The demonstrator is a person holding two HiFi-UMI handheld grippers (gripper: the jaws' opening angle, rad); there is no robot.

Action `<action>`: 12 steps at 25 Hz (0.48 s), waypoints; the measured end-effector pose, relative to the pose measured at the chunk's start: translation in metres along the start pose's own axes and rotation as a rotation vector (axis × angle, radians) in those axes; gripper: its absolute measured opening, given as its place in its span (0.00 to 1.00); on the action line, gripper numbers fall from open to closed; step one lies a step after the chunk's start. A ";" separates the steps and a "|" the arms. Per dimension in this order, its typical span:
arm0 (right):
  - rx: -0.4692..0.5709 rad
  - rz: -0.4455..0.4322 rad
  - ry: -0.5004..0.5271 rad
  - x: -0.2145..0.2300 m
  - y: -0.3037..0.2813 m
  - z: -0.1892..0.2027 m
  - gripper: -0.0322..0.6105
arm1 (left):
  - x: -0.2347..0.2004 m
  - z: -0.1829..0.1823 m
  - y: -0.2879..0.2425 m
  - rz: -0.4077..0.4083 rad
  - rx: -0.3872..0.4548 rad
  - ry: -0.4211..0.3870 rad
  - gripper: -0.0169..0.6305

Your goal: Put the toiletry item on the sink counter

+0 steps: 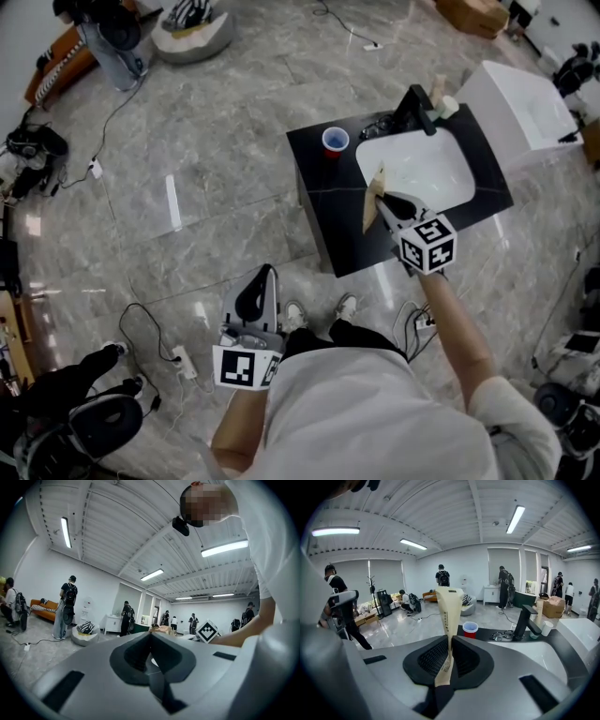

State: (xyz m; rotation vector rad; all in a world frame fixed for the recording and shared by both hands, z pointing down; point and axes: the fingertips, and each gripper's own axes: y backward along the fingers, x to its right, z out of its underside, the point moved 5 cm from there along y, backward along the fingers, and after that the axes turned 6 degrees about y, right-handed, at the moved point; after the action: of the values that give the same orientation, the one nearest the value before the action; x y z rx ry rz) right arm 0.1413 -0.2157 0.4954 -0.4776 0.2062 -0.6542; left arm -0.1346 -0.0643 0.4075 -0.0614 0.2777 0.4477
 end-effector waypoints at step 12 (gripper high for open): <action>-0.133 -0.016 -0.020 0.017 -0.031 0.038 0.13 | -0.006 0.001 0.001 -0.034 -0.008 -0.002 0.03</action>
State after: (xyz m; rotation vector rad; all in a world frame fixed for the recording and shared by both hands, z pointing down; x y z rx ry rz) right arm 0.1499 -0.2341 0.5433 -0.6139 0.2280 -0.6534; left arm -0.1397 -0.0661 0.4105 -0.0737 0.2721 0.4156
